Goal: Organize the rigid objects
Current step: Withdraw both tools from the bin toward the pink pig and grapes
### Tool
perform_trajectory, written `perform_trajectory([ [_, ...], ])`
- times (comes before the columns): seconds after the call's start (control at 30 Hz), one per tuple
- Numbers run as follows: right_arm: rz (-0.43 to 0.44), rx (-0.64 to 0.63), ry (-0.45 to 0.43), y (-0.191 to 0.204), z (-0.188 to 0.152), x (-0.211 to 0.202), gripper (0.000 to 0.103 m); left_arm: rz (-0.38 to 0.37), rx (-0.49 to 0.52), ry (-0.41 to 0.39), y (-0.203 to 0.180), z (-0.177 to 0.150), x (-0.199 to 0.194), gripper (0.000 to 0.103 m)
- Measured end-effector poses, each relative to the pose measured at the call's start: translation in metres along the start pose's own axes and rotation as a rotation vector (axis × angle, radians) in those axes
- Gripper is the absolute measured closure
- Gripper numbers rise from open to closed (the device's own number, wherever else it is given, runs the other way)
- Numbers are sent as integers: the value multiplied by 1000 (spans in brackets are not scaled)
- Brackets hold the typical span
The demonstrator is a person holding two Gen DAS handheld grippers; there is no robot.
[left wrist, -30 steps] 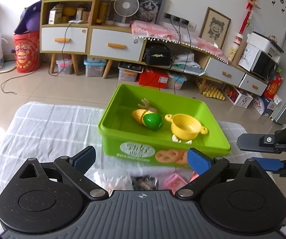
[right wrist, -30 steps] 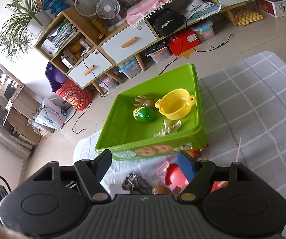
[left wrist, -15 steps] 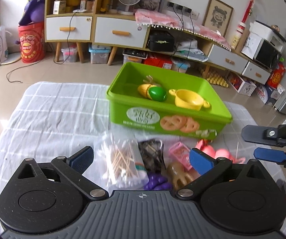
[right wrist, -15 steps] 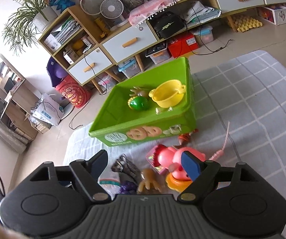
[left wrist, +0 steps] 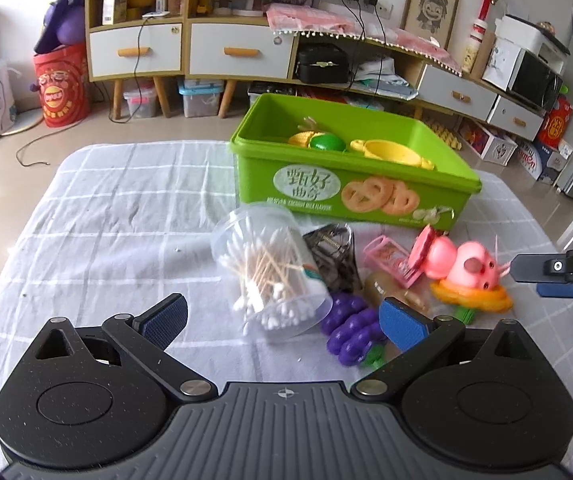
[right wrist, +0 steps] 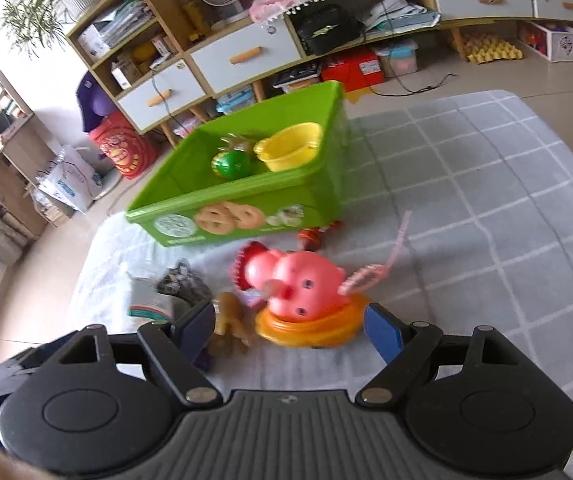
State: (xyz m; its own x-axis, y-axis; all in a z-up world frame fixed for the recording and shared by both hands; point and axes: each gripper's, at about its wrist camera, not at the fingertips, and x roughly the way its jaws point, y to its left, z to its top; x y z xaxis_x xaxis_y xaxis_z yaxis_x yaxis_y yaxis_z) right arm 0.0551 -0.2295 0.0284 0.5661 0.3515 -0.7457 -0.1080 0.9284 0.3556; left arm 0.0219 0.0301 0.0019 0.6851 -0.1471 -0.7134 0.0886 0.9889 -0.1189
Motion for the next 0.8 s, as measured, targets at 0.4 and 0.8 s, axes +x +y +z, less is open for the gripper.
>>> perform_trajectory([
  [0.4, -90, 18, 94, -17, -11, 21, 40, -30, 51, 65, -17, -21, 16, 2],
  [0.8, -95, -21, 92, -10, -17, 38, 39, -62, 81, 9, -32, -38, 29, 2],
])
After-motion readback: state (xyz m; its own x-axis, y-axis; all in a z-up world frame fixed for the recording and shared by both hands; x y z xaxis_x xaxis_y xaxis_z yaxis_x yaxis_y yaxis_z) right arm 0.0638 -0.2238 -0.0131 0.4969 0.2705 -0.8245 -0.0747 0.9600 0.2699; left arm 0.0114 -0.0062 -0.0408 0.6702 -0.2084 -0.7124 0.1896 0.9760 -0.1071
